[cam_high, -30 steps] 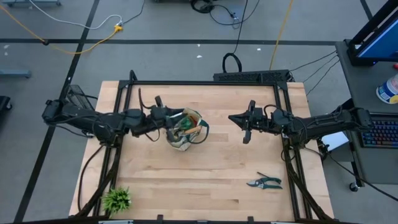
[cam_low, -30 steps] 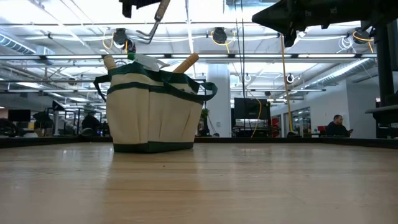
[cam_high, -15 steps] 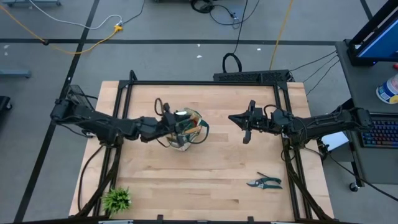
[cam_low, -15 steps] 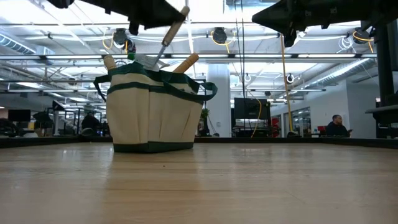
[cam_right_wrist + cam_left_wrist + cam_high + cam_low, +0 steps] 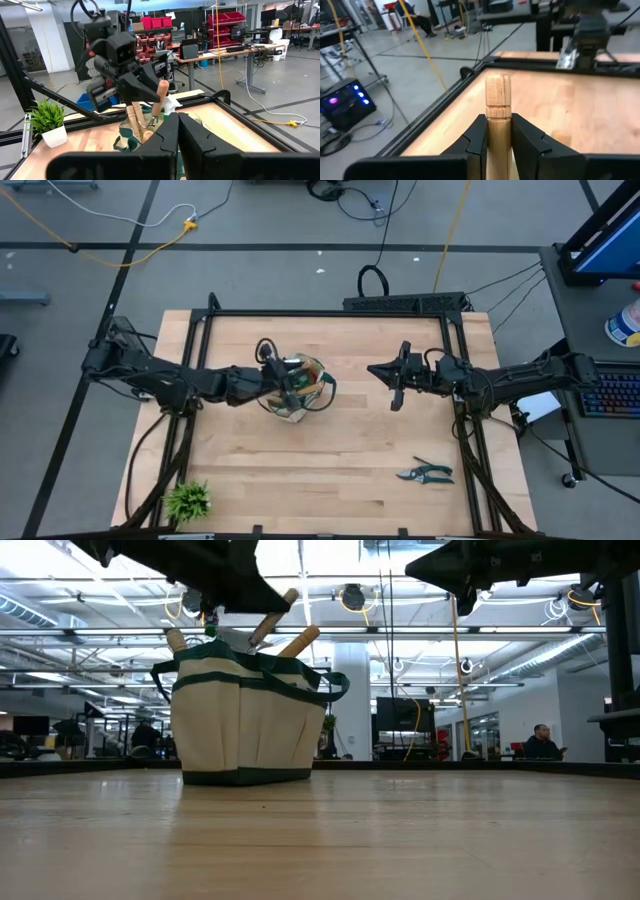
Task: Pick & Place Garden tools in Gardening bag
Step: Put the brown hand rake into the green gardening bag
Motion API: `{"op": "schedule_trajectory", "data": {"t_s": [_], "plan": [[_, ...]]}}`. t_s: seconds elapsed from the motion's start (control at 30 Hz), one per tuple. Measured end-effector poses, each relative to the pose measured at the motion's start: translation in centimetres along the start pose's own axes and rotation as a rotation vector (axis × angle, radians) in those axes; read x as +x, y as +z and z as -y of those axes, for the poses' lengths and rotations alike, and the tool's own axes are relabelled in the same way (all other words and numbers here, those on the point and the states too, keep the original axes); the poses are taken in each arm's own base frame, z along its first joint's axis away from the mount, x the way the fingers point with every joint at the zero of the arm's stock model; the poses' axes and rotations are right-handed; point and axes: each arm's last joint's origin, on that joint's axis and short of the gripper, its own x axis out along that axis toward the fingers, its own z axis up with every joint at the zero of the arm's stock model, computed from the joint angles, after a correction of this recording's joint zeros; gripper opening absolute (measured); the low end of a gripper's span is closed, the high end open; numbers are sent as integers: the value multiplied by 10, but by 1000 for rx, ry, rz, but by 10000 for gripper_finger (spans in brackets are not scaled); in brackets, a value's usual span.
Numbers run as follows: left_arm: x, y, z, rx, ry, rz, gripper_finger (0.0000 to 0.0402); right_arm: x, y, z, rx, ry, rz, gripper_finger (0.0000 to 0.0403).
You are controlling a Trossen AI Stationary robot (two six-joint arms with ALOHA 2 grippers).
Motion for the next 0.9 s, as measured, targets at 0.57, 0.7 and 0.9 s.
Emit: {"op": "schedule_trajectory", "data": {"t_s": [0.57, 0.7, 0.9], "plan": [[1, -24, 2, -22, 29, -134, 60, 0, 0, 0, 0, 0, 0, 2], [7, -32, 7, -43, 9, -161, 60, 0, 0, 0, 0, 0, 0, 2], [13, -39, 11, -51, -14, -178, 60, 0, 0, 0, 0, 0, 1, 2]]}}
